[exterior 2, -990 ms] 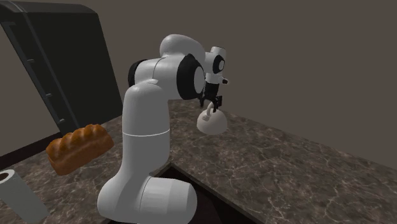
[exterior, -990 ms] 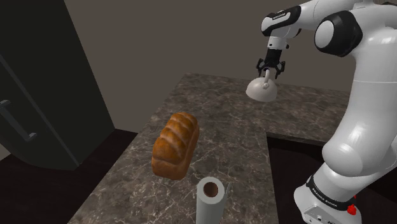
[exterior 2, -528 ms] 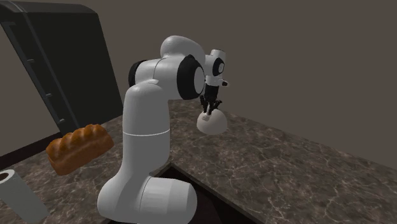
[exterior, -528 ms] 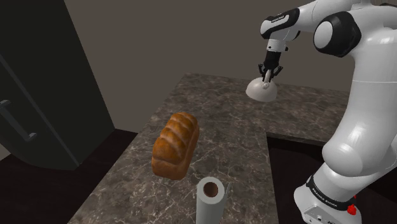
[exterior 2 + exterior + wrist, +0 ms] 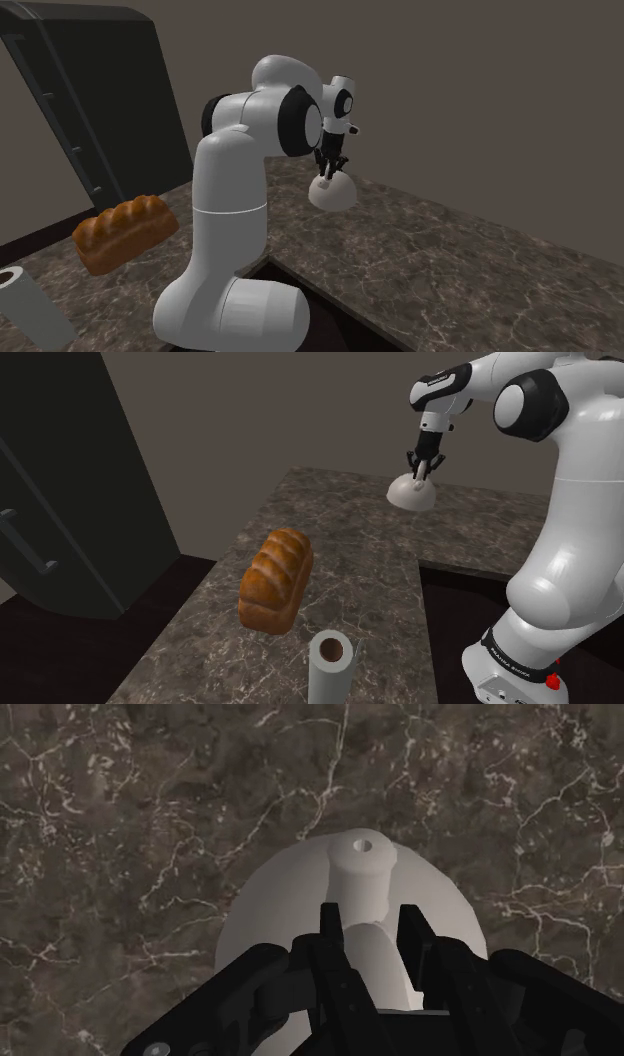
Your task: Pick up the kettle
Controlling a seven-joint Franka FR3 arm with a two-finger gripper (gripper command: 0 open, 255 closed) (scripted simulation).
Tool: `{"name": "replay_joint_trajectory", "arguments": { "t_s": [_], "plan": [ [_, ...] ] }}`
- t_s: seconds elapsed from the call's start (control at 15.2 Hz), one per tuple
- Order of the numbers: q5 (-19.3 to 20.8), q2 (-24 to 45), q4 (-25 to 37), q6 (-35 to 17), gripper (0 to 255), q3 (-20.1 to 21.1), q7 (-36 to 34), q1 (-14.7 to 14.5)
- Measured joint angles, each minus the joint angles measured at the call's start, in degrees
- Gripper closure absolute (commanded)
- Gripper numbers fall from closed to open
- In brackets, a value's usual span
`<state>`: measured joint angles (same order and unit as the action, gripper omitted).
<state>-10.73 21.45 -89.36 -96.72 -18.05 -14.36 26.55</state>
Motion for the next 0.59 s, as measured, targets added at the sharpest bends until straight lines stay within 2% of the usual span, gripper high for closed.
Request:
{"name": "replay_joint_trajectory", "arguments": {
  "t_s": [0.59],
  "plan": [
    [0.28,-0.51,6.04,6.46,255,-0.14,-0.78,0.29]
  ]
}}
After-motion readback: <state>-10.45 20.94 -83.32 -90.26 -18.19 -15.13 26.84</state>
